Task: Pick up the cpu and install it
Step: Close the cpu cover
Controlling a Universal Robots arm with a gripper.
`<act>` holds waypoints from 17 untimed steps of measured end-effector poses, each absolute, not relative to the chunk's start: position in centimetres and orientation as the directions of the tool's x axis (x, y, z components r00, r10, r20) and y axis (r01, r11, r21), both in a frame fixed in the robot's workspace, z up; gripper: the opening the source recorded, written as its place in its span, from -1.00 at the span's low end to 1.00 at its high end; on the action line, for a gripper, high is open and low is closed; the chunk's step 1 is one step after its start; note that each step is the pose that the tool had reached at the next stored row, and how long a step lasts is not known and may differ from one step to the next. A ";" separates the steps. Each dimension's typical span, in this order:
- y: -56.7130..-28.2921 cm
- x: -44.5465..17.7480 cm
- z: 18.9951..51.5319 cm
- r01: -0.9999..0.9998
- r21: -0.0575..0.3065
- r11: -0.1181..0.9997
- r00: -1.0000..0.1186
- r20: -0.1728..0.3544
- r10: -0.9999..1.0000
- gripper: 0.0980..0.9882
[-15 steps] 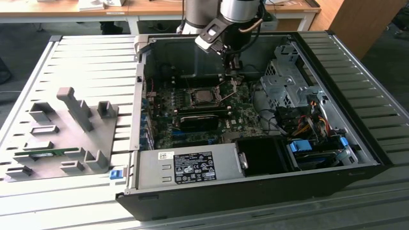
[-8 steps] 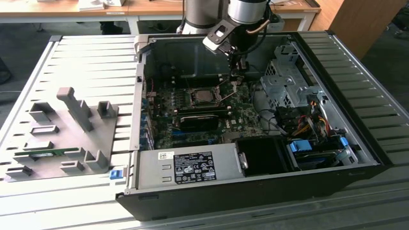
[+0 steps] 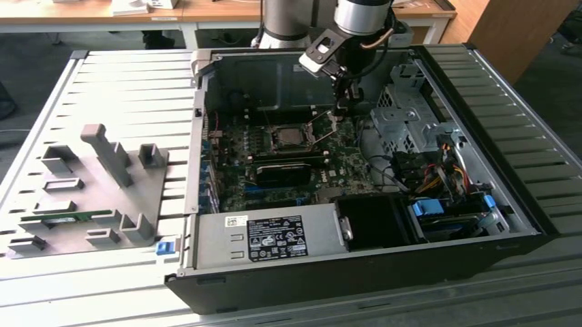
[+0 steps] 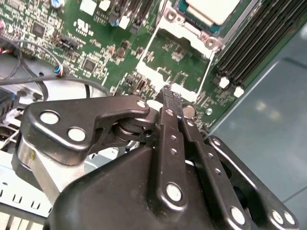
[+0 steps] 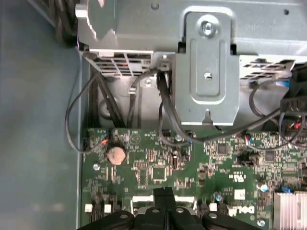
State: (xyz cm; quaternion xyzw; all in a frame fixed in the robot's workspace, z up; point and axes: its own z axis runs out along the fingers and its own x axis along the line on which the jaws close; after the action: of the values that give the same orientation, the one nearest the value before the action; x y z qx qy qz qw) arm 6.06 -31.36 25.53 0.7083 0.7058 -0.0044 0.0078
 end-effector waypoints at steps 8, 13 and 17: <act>-31.3 6.9 25.3 1.000 0.005 -0.004 0.004 -0.017 1.000 -0.98; -31.1 7.4 25.0 1.000 0.005 -0.004 0.004 -0.018 1.000 -0.98; -31.1 7.5 24.5 1.000 0.004 -0.004 0.004 -0.019 1.000 -0.98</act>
State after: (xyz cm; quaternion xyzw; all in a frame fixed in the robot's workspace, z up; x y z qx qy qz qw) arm 7.51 -31.05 24.48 0.7083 0.7058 -0.0053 0.0080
